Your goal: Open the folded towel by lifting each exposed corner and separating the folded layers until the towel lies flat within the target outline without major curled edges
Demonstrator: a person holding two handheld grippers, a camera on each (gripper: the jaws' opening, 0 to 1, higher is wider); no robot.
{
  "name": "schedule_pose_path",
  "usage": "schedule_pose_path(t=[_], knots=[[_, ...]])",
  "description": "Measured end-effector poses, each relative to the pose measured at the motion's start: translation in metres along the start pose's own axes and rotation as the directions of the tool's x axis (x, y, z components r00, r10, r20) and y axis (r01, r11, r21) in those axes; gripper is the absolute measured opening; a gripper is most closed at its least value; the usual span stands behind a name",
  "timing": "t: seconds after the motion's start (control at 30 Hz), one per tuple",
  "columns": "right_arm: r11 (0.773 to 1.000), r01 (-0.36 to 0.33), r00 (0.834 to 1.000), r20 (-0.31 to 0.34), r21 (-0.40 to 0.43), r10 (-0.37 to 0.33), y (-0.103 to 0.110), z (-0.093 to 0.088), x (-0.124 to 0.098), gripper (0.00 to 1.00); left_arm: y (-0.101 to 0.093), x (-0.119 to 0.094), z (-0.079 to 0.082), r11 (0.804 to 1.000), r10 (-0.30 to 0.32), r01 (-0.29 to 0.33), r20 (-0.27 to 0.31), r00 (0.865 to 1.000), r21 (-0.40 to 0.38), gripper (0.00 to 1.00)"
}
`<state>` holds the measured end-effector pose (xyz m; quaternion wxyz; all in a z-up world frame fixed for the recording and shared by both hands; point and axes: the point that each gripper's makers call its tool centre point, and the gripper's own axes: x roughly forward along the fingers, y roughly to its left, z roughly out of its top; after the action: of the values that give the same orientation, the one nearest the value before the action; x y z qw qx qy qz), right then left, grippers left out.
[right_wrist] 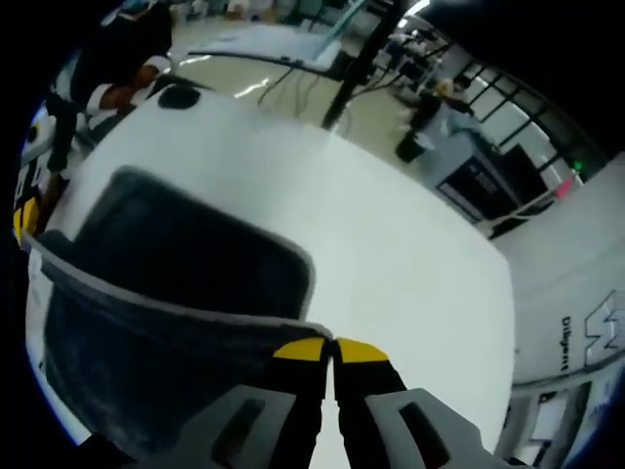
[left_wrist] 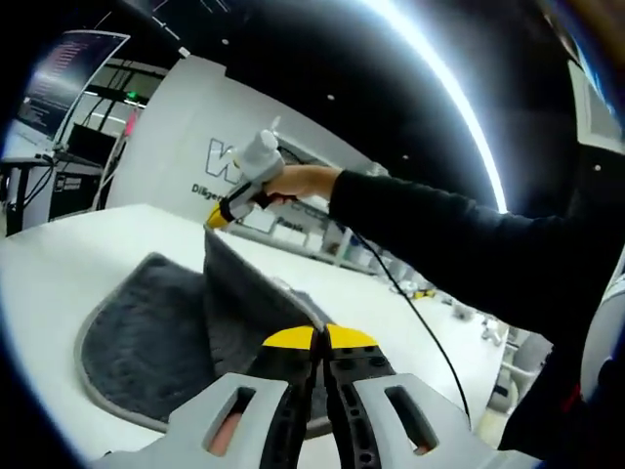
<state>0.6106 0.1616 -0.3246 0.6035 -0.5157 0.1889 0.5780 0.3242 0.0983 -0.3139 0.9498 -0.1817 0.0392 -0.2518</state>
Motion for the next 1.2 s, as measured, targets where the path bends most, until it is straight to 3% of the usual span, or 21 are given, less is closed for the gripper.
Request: schedule_pose_path(t=[0.47, 0.57, 0.83, 1.2], knots=[[0.999, 0.051, 0.999, -0.019, 0.016, -0.051, 0.010, -0.024, -0.024, 0.00, -0.022, 0.012, 0.000, 0.994, -0.026, 0.027, -0.014, 1.000, 0.108, 0.01], [0.998, 0.060, 0.998, -0.019, 0.021, -0.059, 0.007, -0.028, -0.025, 0.00, -0.018, 0.014, -0.005, 0.993, -0.005, 0.012, -0.057, 0.998, 0.120, 0.01], [0.996, 0.084, 0.996, -0.017, 0.012, -0.083, 0.006, -0.045, -0.033, 0.00, -0.031, 0.024, 0.001, 0.985, -0.029, 0.034, -0.035, 0.999, 0.171, 0.01], [0.992, 0.124, 0.992, -0.018, 0.034, -0.123, 0.010, -0.057, -0.047, 0.00, -0.042, 0.030, -0.004, 0.967, -0.035, 0.046, -0.048, 0.998, 0.249, 0.01]])
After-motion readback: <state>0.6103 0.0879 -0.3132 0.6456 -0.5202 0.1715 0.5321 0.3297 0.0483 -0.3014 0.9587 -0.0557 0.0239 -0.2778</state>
